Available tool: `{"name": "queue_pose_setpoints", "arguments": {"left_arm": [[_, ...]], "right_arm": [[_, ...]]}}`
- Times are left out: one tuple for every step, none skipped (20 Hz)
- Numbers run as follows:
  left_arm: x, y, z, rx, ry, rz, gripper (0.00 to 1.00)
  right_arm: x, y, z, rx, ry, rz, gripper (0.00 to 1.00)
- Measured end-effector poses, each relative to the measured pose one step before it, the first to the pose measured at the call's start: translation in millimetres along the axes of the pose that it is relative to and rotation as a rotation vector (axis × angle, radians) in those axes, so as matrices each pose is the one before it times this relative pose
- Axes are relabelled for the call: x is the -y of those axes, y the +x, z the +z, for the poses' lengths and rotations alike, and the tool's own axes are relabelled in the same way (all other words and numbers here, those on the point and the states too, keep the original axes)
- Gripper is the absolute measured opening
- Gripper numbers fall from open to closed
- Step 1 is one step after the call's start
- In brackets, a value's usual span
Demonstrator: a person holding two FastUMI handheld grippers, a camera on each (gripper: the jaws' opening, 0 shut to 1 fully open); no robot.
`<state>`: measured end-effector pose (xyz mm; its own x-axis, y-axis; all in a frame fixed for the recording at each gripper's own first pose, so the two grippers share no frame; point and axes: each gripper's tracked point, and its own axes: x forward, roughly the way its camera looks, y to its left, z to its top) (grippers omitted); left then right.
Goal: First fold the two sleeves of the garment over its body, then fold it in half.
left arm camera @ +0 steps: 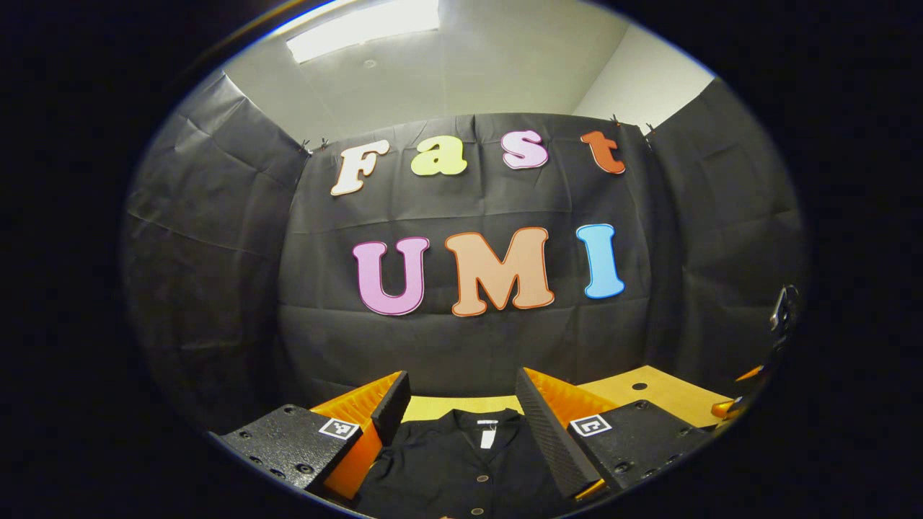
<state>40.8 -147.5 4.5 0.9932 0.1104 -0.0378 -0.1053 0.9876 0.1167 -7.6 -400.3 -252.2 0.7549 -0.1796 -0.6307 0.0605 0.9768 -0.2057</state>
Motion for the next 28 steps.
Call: {"name": "queue_pose_setpoints", "arguments": {"left_arm": [[1.28,-1.73,-1.43,-0.00095,0.0027,0.00823,0.93],[3.13,-1.14,-0.14,-0.00129,0.00266,0.00651,0.9],[3.58,-1.15,-2.29,-0.00242,0.00139,0.00644,0.9],[2.8,-0.66,-2.09,-0.00463,0.00012,0.00705,0.93],[2.37,-0.81,-1.81,-0.00495,-0.00166,0.00678,0.93],[3.75,-0.67,-1.5,-0.00412,-0.00229,0.0063,0.9],[2.72,-0.56,-1.23,-0.00245,-0.00142,0.00328,0.93],[3.82,-1.33,-0.07,0.00004,0.00094,0.00287,0.93],[2.47,-0.47,-1.44,0.00017,0.00158,0.00305,0.93],[2.95,0.16,-1.6,-0.00387,0.00133,0.00377,0.94],[2.87,0.33,-3.42,-0.00526,0.00062,0.00354,0.9],[2.52,0.14,-1.46,-0.00528,0.00155,0.00313,0.9],[0.49,-0.69,-1.41,-0.00322,0.00266,0.00371,0.9],[1.01,1.97,0.92,-0.00129,0.00235,0.00131,0.94],[2.48,0.03,-0.95,0.00072,0.00174,-0.00143,0.91],[1.6,2.3,1.31,0.00156,0.00222,0.00174,0.94],[2.91,2.69,-0.86,0.0003,0.00243,-0.00192,0.93],[1.44,2.79,-0.5,-0.00248,0.00152,-0.00375,0.9],[2.08,0.69,-2.63,-0.00389,-0.00053,-0.00504,0.9],[1.09,1.33,-0.98,-0.00166,-0.00282,-0.00127,0.94],[0.32,0.75,0.39,-0.00285,-0.00275,0.001,0.93],[0.23,0.53,-1.06,-0.00288,-0.00013,0.00011,0.93],[0.43,-0.06,-2.38,0.00035,0.00138,-0.00093,0.94],[0.06,0.62,1.31,0.0078,0.00211,-0.00453,0.9],[0.5,1.13,-0.95,0.00272,-0.00057,-0.00297,0.9],[-0.87,0.82,-1.08,-0.00048,-0.00726,0.00176,0.93],[-2.1,0.18,-1.5,-0.00125,-0.00873,0.0042,0.93],[-4.51,-1.47,0.43,0.0009,-0.00404,0.00887,0.94]], "right_arm": [[3.55,4.61,-12.65,-0.03508,-0.00451,0.009,0.99],[0.72,3.75,-8.37,-0.02898,-0.00183,0.01547,0.99],[1.19,7.33,-8.19,-0.02883,-0.0011,0.01346,0.99],[1.18,6.19,-13.85,-0.03357,-0.00197,0.01484,0.99],[0.19,6.19,-11.74,-0.03937,-0.00301,0.01747,0.99],[2.32,3.96,-14.35,-0.03515,-0.00666,0.0111,0.99],[0.76,4.08,-10.42,-0.03516,-0.00814,0.01304,1.0],[1.54,4.62,-6.9,-0.01499,-0.00675,0.00863,1.0],[2.0,4.48,-4.41,-0.0179,-0.00667,0.0126,1.0],[1.12,4.05,-6.03,-0.02111,-0.005,0.01203,1.0],[1.11,4.77,-3.62,-0.02139,-0.00696,0.01209,1.0],[0.96,4.41,-5.28,-0.02618,-0.00776,0.01268,1.0],[-2.26,-0.42,-0.45,-0.01164,0.00307,0.02175,1.0],[-1.06,2.64,2.6,0.00072,0.00882,0.01229,0.98],[0.54,-1.58,0.38,-0.01322,0.00736,0.01473,0.97],[-0.13,2.18,-2.96,-0.00984,0.0147,0.02099,0.98],[-1.74,0.91,-1.72,-0.01241,0.02193,0.02423,0.97],[-1.54,1.75,-2.67,-0.00709,0.02478,0.01447,0.95],[-0.41,3.03,3.9,0.01316,0.00165,0.00353,0.91],[-5.84,-3.75,0.03,-0.00638,-0.01047,0.00925,0.84],[-6.68,-2.55,2.1,0.00257,-0.00719,0.00253,0.73],[-9.18,0.81,2.1,-0.00859,0.00358,0.01835,0.61],[-7.59,1.02,-0.43,-0.00744,0.00915,0.01924,0.45],[-1.05,-0.06,-1.36,-0.00065,0.00966,-0.01518,0.28],[-0.05,-3.31,3.24,0.00449,0.00656,-0.00494,0.12],[0.67,-0.28,-2.56,0.00495,0.01203,-0.01454,0.06],[-0.8,-0.74,1.84,0.01688,0.00829,-0.01352,0.04],[-3.22,2.63,-2.76,0.00677,0.0037,0.00084,0.03]]}}
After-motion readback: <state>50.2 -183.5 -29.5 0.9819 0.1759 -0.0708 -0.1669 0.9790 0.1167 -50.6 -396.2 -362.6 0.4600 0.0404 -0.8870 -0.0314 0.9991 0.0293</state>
